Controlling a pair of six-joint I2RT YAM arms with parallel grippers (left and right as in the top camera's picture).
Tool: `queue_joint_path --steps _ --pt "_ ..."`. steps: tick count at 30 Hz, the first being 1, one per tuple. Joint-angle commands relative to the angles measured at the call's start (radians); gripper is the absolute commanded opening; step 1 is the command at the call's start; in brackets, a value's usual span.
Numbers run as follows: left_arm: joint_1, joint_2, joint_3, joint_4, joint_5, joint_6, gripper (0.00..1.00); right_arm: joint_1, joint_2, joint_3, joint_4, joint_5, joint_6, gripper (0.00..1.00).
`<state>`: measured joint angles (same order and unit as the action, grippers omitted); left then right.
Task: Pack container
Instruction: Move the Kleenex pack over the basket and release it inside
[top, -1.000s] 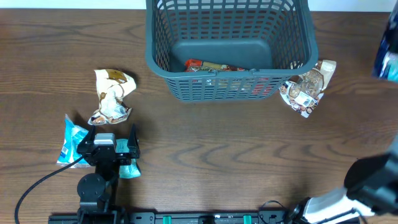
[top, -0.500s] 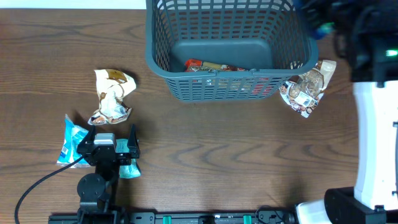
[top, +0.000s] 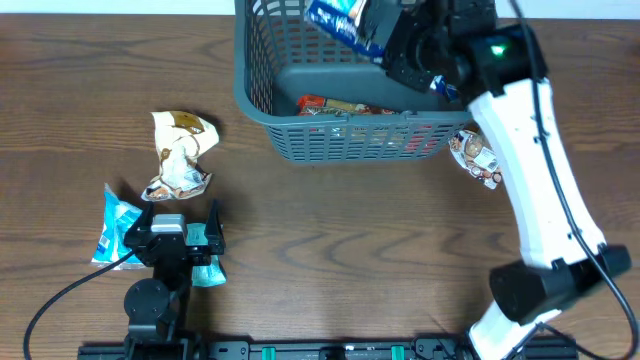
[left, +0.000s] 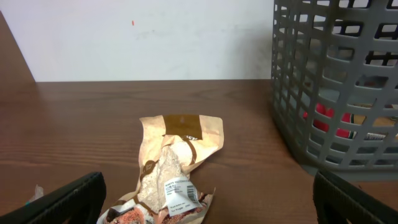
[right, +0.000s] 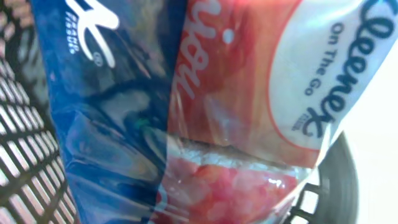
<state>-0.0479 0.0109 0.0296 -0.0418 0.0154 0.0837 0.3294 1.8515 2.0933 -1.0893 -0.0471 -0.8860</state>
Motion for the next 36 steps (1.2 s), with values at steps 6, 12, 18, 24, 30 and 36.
queue_joint_path --steps 6,12,18,24,30,36 --pt "-0.003 -0.007 -0.025 -0.024 -0.011 0.013 0.99 -0.037 0.060 0.018 -0.015 -0.094 -0.091 0.01" --pt "-0.003 -0.007 -0.025 -0.024 -0.011 0.013 0.99 -0.055 0.148 0.018 -0.053 -0.150 -0.087 0.01" --pt "-0.003 -0.007 -0.025 -0.024 -0.011 0.013 0.99 -0.060 0.236 0.018 -0.080 -0.153 -0.076 0.08" --pt "-0.003 -0.007 -0.025 -0.024 -0.011 0.013 0.99 -0.070 0.262 0.018 -0.064 -0.152 -0.045 0.18" --pt "-0.003 -0.007 -0.025 -0.024 -0.011 0.013 0.99 -0.080 0.262 0.018 -0.028 -0.143 -0.023 0.31" --pt "-0.003 -0.007 -0.025 -0.024 -0.011 0.013 0.99 -0.080 0.254 0.020 0.002 -0.100 -0.014 0.60"
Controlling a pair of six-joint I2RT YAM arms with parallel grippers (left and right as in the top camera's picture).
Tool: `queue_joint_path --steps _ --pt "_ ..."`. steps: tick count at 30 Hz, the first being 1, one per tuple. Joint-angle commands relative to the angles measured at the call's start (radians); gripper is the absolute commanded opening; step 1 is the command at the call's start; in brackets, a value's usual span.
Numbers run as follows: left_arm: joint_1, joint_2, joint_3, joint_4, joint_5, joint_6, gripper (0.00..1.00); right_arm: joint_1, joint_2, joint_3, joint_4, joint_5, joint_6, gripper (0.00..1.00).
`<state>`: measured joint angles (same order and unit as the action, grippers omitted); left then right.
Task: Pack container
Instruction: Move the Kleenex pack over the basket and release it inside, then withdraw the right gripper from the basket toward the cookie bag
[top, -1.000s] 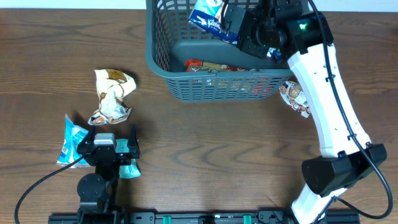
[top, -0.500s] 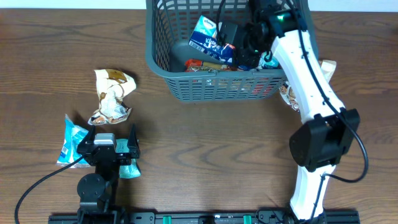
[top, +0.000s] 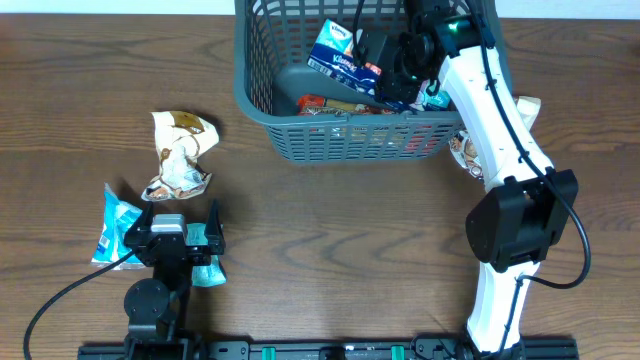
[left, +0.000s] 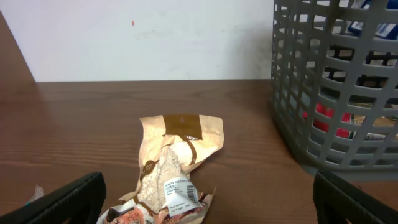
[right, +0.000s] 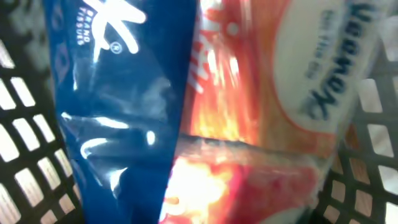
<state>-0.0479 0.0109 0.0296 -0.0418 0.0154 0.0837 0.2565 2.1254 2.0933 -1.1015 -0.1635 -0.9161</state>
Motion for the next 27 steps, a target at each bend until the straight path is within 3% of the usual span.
queue_joint_path --steps 1,5,11,12,13,14,23,26,27 --pt "-0.003 -0.007 -0.025 -0.024 -0.011 0.013 0.99 -0.007 -0.022 0.020 0.025 0.029 0.023 0.66" --pt "-0.003 -0.007 -0.025 -0.024 -0.011 0.013 0.99 -0.008 -0.037 0.020 0.048 0.037 0.029 0.78" --pt "-0.003 -0.007 -0.025 -0.024 -0.011 0.013 0.99 -0.009 -0.078 0.021 0.046 0.036 0.042 0.79" --pt "-0.003 -0.007 -0.025 -0.024 -0.011 0.013 0.99 -0.010 -0.092 0.022 0.053 0.036 0.055 0.83" --pt "-0.003 -0.007 -0.025 -0.024 -0.011 0.013 0.99 -0.013 -0.108 0.022 0.061 0.036 0.061 0.96" --pt "-0.003 -0.007 -0.025 -0.024 -0.011 0.013 0.99 -0.015 -0.128 0.022 0.072 0.036 0.068 0.99" --pt "-0.003 -0.007 -0.025 -0.024 -0.011 0.013 0.99 -0.025 -0.368 0.022 0.234 0.046 0.228 0.99" --pt "-0.003 -0.007 -0.025 -0.024 -0.011 0.013 0.99 -0.064 -0.433 0.022 0.324 0.123 0.412 0.99" --pt "-0.003 -0.007 -0.025 -0.024 -0.011 0.013 0.99 -0.086 -0.450 0.022 0.343 0.168 0.492 0.94"
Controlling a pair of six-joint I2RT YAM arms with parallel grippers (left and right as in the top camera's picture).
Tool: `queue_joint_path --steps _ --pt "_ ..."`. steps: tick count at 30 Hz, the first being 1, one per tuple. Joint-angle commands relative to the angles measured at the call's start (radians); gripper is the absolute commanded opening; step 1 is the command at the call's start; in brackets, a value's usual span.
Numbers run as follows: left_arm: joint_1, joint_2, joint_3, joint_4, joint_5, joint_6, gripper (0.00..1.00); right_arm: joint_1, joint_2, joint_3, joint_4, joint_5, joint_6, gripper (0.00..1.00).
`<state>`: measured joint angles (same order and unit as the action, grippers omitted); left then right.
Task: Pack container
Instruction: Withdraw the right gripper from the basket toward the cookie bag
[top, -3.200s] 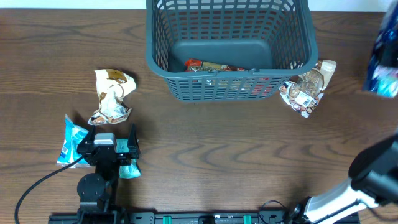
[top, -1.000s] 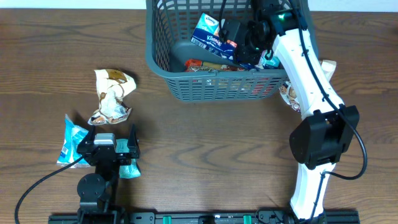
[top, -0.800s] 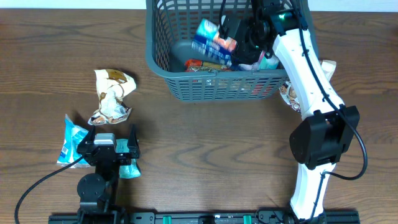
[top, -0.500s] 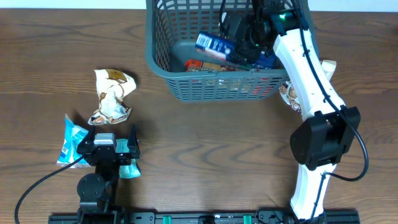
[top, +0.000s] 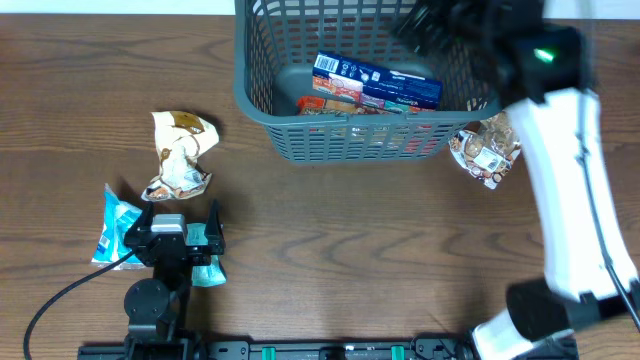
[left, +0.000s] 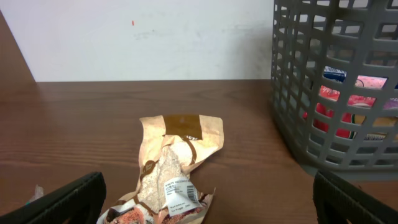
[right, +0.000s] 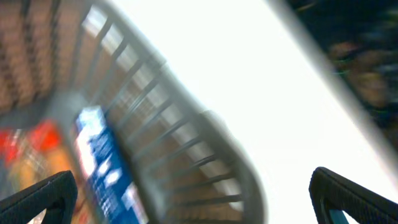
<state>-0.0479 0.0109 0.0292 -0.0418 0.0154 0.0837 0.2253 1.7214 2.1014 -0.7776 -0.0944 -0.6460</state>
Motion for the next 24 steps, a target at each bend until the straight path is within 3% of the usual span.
queue_joint_path --steps 1,5,12,18,24 --pt "-0.003 -0.007 -0.025 -0.024 -0.011 0.013 0.99 -0.080 -0.061 0.014 0.030 0.161 0.312 0.90" --pt "-0.003 -0.007 -0.025 -0.024 -0.011 0.013 0.99 -0.206 -0.087 0.014 0.019 0.396 0.650 0.99" --pt "-0.003 -0.007 -0.025 -0.024 -0.011 0.013 0.99 -0.392 -0.054 0.013 -0.132 0.401 0.931 0.99" --pt "-0.003 -0.007 -0.025 -0.024 -0.011 0.013 0.99 -0.454 0.038 0.012 -0.256 0.196 0.953 0.99" --pt "-0.003 -0.007 -0.025 -0.024 -0.011 0.013 0.99 -0.455 0.100 0.012 -0.244 0.191 0.961 0.99"
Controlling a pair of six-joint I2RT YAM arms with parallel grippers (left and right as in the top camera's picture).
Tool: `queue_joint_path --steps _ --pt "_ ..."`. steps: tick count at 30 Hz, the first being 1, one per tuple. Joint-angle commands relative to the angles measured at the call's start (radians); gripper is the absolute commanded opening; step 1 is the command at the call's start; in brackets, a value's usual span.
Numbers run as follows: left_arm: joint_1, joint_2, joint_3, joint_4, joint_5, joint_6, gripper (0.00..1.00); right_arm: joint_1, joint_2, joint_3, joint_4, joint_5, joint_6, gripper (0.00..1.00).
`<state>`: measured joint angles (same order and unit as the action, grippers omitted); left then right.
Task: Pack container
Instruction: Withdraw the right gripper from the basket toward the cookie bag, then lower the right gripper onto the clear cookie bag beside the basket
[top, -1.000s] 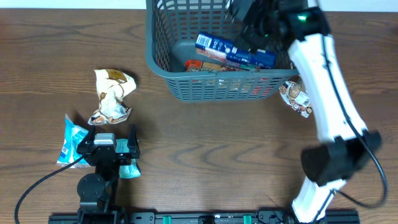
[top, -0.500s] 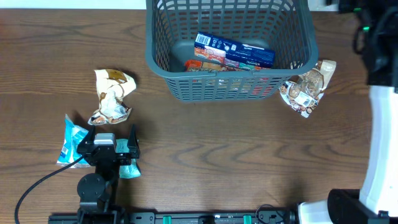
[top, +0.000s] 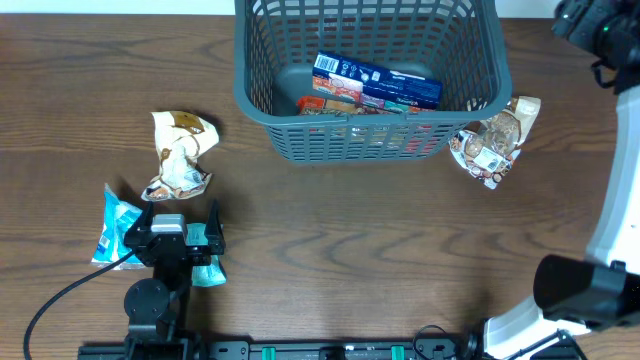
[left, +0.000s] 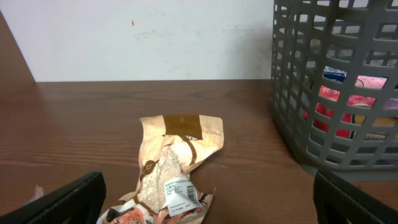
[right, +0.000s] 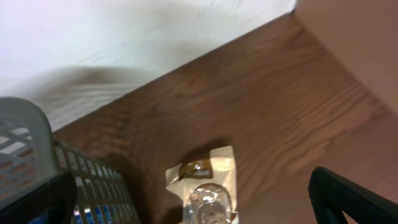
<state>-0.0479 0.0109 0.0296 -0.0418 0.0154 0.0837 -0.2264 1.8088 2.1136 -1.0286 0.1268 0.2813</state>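
Note:
The grey basket (top: 360, 140) stands at the back centre. A blue tissue pack (top: 378, 82) lies inside it on top of red packets (top: 330, 103). A brown snack bag (top: 490, 140) lies just right of the basket, also seen below my right gripper (right: 196, 202), which hangs open and empty high at the far right. At the near left my left gripper (left: 208, 202) rests open, with a crumpled snack bag (left: 174, 165) in front of it. A light blue packet (top: 113, 225) lies beside and partly under that gripper.
The basket's wall (left: 329, 93) fills the right side of the left wrist view. My right arm's white links (top: 620, 210) run down the right edge of the table. The white back wall (right: 124, 37) stands behind the table.
My right gripper has moved from over the basket's right rear to the far right corner, now looking down on the snack bag beside the basket. The tissue pack and left arm are unchanged.
My right gripper first held the blue tissue pack above the basket, then held it low inside the basket. After that the pack lay in the basket with the gripper open and clear of it. Now the gripper is out to the right.

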Motion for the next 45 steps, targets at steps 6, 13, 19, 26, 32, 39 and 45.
queue_joint_path --steps 6,13,19,26,32,39,45 --pt "-0.003 -0.007 -0.025 -0.024 -0.011 0.013 0.99 -0.003 0.045 -0.001 -0.015 -0.050 0.085 0.99" --pt "-0.003 -0.007 -0.025 -0.024 -0.011 0.013 0.99 -0.003 0.125 -0.002 -0.092 0.011 0.214 0.99" --pt "-0.003 -0.007 -0.025 -0.024 -0.011 0.013 0.99 -0.001 0.237 -0.002 -0.174 0.003 0.235 0.99" --pt "-0.003 -0.007 -0.025 -0.024 -0.011 0.013 0.99 0.014 0.342 -0.002 -0.192 -0.004 0.263 0.99" --pt "-0.003 -0.007 -0.025 -0.024 -0.011 0.013 0.99 0.021 0.402 -0.002 -0.195 -0.034 0.265 0.99" --pt "-0.003 -0.007 -0.025 -0.024 -0.011 0.013 0.99 0.034 0.407 -0.037 -0.203 -0.023 0.264 0.99" --pt "-0.003 -0.007 -0.025 -0.024 -0.011 0.013 0.99 0.065 0.407 -0.121 -0.156 0.001 0.234 0.99"
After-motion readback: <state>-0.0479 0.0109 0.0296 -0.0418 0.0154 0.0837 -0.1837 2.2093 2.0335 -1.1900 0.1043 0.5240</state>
